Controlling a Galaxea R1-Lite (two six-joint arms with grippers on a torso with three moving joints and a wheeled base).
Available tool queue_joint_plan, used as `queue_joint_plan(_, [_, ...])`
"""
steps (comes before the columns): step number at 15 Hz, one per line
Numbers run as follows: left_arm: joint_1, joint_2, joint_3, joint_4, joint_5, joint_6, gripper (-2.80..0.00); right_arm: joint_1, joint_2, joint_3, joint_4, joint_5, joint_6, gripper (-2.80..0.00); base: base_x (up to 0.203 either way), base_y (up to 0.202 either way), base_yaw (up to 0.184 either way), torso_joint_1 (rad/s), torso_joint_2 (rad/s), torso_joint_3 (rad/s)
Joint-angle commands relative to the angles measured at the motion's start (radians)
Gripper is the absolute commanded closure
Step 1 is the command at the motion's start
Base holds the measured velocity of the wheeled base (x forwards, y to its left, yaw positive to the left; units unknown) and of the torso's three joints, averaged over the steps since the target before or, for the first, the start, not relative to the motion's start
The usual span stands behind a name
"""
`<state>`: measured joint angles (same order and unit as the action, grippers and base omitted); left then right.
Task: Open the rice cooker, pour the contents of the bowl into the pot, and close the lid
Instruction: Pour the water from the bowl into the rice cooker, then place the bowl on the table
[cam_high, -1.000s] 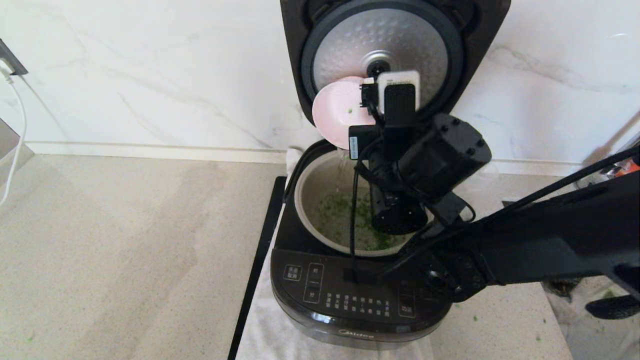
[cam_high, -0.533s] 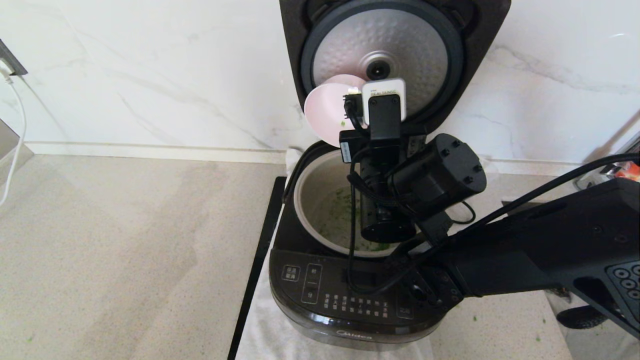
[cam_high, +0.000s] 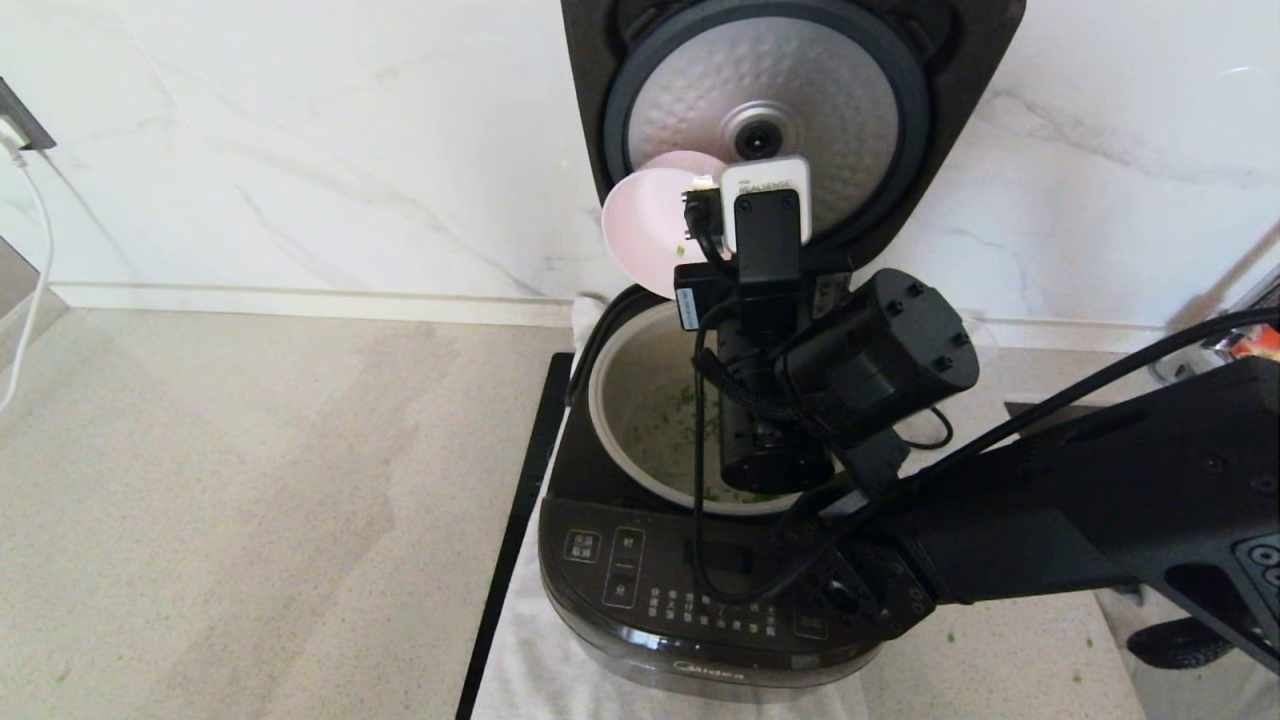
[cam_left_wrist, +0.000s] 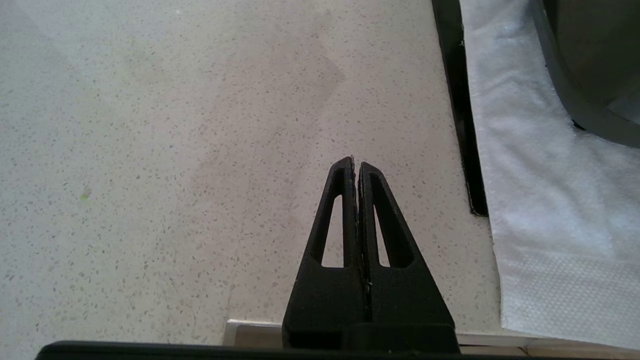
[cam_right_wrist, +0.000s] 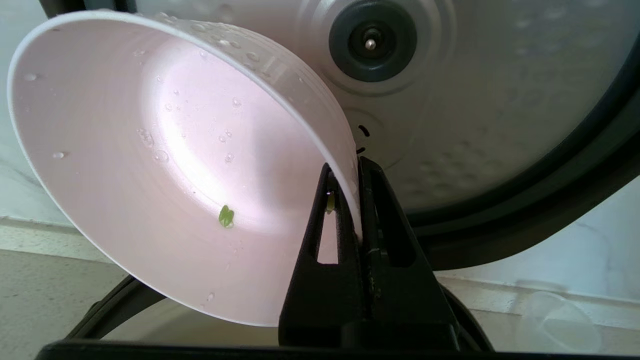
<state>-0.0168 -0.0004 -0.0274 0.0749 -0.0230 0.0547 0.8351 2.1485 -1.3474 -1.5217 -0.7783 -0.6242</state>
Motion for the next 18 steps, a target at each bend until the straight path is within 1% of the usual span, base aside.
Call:
queue_joint_plan(1, [0.0, -0.001, 0.0, 0.0, 0.0, 0.001, 0.0, -0.005, 0.009, -0.007, -0.008, -0.008, -0.013, 0.0, 0.0, 0.0, 0.0, 0.0, 0.0, 0.0])
queue_joint_plan(3, [0.0, 0.0, 0.0, 0.0, 0.0, 0.001, 0.0, -0.004, -0.032, -0.001, -0.007, -0.027, -0.025, 0.0, 0.0, 0.0, 0.0, 0.0, 0.0, 0.0])
queue_joint_plan(4, [0.0, -0.001, 0.0, 0.0, 0.0, 0.001, 0.0, -0.005, -0.06, -0.003, 0.031, -0.046, -0.025, 0.0, 0.0, 0.0, 0.0, 0.0, 0.0, 0.0])
queue_joint_plan(8, [0.0, -0.001, 0.0, 0.0, 0.0, 0.001, 0.0, 0.002, -0.206, -0.008, 0.244, -0.13, 0.014, 0.0, 0.0, 0.0, 0.0, 0.0, 0.0, 0.0])
queue_joint_plan(10, [0.0, -0.001, 0.0, 0.0, 0.0, 0.001, 0.0, 0.019, -0.295, 0.007, 0.392, -0.161, 0.045, 0.0, 0.0, 0.0, 0.0, 0.0, 0.0, 0.0])
queue_joint_plan(11, [0.0, 0.0, 0.0, 0.0, 0.0, 0.001, 0.0, 0.026, -0.344, 0.012, 0.485, -0.17, 0.074, 0.0, 0.0, 0.0, 0.0, 0.0, 0.0, 0.0])
queue_joint_plan(13, [0.0, -0.001, 0.0, 0.0, 0.0, 0.001, 0.0, 0.031, -0.447, 0.017, 0.694, -0.18, 0.145, 0.0, 0.0, 0.0, 0.0, 0.0, 0.0, 0.0])
queue_joint_plan(14, [0.0, -0.001, 0.0, 0.0, 0.0, 0.001, 0.0, 0.03, -0.504, 0.019, 0.82, -0.182, 0.198, 0.0, 0.0, 0.0, 0.0, 0.0, 0.0, 0.0])
queue_joint_plan(16, [0.0, -0.001, 0.0, 0.0, 0.0, 0.001, 0.0, 0.026, -0.617, 0.03, 1.103, -0.168, 0.343, 0.0, 0.0, 0.0, 0.0, 0.0, 0.0, 0.0])
queue_joint_plan(18, [0.0, -0.001, 0.0, 0.0, 0.0, 0.001, 0.0, 0.019, -0.721, 0.065, 1.405, -0.117, 0.499, 0.0, 0.0, 0.0, 0.0, 0.0, 0.0, 0.0])
